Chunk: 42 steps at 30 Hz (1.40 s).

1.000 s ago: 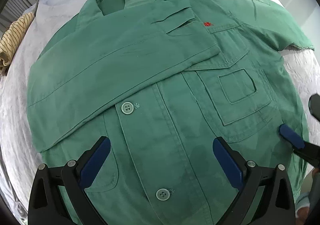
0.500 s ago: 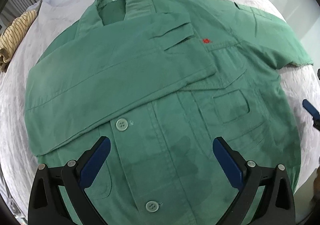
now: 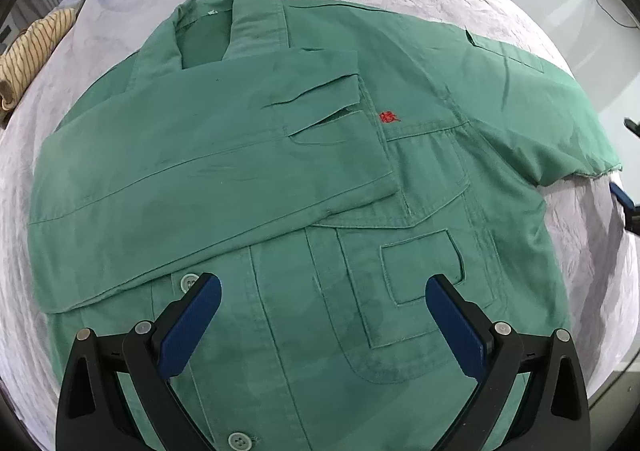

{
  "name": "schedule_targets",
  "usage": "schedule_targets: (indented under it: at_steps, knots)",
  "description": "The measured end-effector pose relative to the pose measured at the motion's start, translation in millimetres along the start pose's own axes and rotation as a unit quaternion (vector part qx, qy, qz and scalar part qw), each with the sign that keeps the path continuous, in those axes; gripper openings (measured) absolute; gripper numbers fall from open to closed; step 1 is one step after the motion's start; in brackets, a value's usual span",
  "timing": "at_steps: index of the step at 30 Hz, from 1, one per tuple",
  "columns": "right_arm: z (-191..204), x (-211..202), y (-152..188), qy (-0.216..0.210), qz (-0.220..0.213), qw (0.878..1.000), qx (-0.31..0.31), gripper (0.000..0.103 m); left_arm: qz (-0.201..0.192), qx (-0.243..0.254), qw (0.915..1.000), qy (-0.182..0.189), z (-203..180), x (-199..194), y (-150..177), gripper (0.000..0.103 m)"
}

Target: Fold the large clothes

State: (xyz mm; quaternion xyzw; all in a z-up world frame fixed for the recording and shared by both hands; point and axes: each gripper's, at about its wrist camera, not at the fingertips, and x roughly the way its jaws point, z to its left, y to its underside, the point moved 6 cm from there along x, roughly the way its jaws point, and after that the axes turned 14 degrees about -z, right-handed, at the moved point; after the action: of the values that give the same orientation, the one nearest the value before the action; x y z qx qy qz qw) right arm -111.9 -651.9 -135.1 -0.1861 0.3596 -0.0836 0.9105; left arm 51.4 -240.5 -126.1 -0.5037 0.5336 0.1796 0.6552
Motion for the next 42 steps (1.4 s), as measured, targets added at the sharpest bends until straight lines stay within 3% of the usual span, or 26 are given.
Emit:
schedule_targets:
  at_steps: [7, 8, 9, 10, 11, 15, 18, 21, 24, 26, 29, 31, 34, 36, 38, 39, 42]
  knots:
    - [-9.6, 30.9, -35.3, 0.03, -0.023, 0.999, 0.032, 0.102, -0.004, -0.01, 0.9999, -0.007, 1.4, 1.6, -6.4, 0.103]
    - [-12.4, 32.1, -39.4, 0.038, -0.024, 0.998, 0.047, 0.095, -0.009, -0.012, 0.9999, -0.008, 1.9, -1.4, -6.5, 0.103]
    - [-14.0, 31.9, -41.3, 0.041, -0.023, 0.997, 0.054, 0.083, -0.012, -0.012, 0.9998, -0.009, 3.2, -3.0, -7.7, 0.103]
    - [-15.8, 33.2, -43.0, 0.054, -0.015, 0.997, 0.057, 0.04, -0.015, -0.012, 0.9998, -0.011, 10.6, -6.7, -9.5, 0.103]
    - [-14.2, 35.1, -42.2, 0.072, -0.012, 0.996, 0.044, 0.004, -0.018, -0.013, 0.9997, -0.014, 13.3, -8.3, -11.5, 0.103]
    - [25.3, 25.0, -39.2, 0.083, -0.026, 0.994, -0.061, 0.005, -0.024, -0.028, 0.9992, -0.017, 31.7, -11.7, -14.2, 0.103]
    - [78.4, 12.3, -23.9, 0.036, -0.027, 0.99, -0.13, 0.005, -0.044, -0.036, 0.9981, -0.027, 48.4, -15.7, -16.2, 0.103]
    - [146.5, 3.4, 19.4, -0.029, -0.006, 0.974, -0.224, 0.005, -0.062, -0.047, 0.996, -0.044, 68.5, -16.1, -20.8, 0.103]
    - [212.5, -0.4, 94.1, -0.091, 0.037, 0.938, -0.333, 0.005, -0.069, -0.069, 0.9937, -0.056, 97.2, -18.7, -20.0, 0.103]
    - [248.4, 3.6, 167.6, -0.129, 0.081, 0.9, -0.408, 0.005, -0.073, -0.083, 0.9916, -0.066, 116.6, -20.1, -17.7, 0.103]
    - [264.7, 21.4, 261.3, -0.149, 0.139, 0.863, -0.462, 0.005, -0.072, -0.107, 0.9886, -0.078, 144.2, -17.7, -9.0, 0.103]
    - [256.6, 44.2, 311.9, -0.143, 0.194, 0.856, -0.457, 0.006, -0.068, -0.118, 0.9868, -0.088, 157.1, -16.6, -2.1, 0.103]
    - [231.4, 77.2, 350.2, -0.088, 0.251, 0.858, -0.438, 0.011, -0.057, -0.131, 0.9856, -0.09, 173.3, -14.3, 10.0, 0.103]
    - [221.2, 78.8, 348.8, -0.091, 0.256, 0.879, -0.393, 0.021, -0.058, -0.13, 0.9857, -0.09, 183.5, -17.2, 18.3, 0.103]
    - [210.8, 65.9, 336.4, -0.093, 0.248, 0.9, -0.345, 0.077, -0.061, -0.125, 0.986, -0.092, 193.5, -21.1, 24.6, 0.103]
    - [206.4, 57.7, 323.2, -0.088, 0.225, 0.917, -0.317, 0.081, -0.061, -0.126, 0.986, -0.091, 196.9, -22.9, 26.9, 0.103]
    - [200.3, 53.6, 289.3, -0.063, 0.179, 0.95, -0.249, 0.078, -0.062, -0.135, 0.9852, -0.087, 209.4, -27.2, 31.7, 0.103]
